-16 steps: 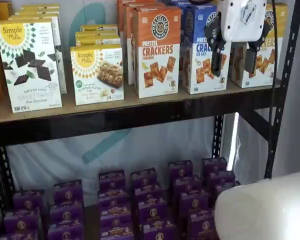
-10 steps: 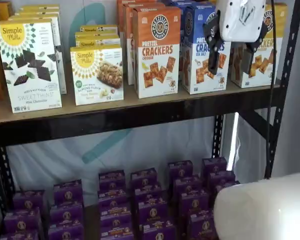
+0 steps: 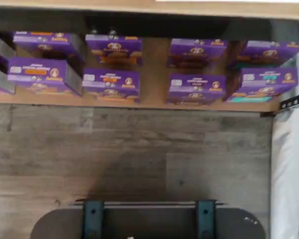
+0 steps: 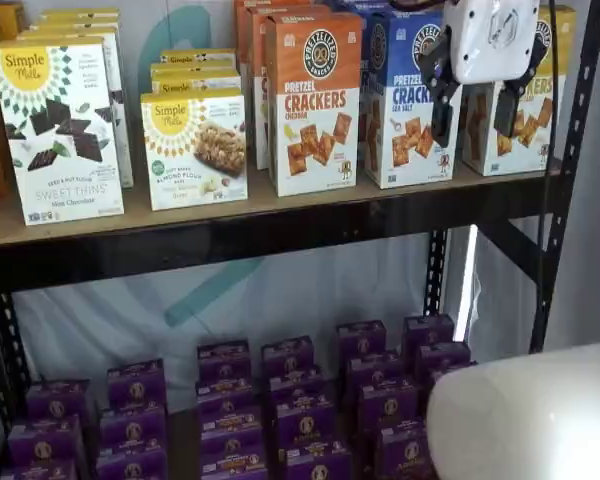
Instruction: Retrieve the yellow and white box located on the top shelf, the sixth one from the left
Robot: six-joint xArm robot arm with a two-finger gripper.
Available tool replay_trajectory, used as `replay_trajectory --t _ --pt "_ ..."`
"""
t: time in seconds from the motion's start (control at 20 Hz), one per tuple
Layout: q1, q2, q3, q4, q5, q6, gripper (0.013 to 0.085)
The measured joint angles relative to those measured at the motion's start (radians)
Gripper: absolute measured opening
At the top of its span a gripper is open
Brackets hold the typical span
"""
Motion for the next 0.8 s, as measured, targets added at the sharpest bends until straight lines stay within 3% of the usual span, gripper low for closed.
replay_trajectory --t 0.3,0.5,0.8 --pt "-0.117 0.067 -0.006 -0.051 -0.127 -0.122 0.0850" --pt "-0.160 0.111 -0.017 -0.086 -0.174 -0.168 0.0850" --pt "-0.287 0.184 -0.046 -0.036 -0.260 -0.278 0.0850"
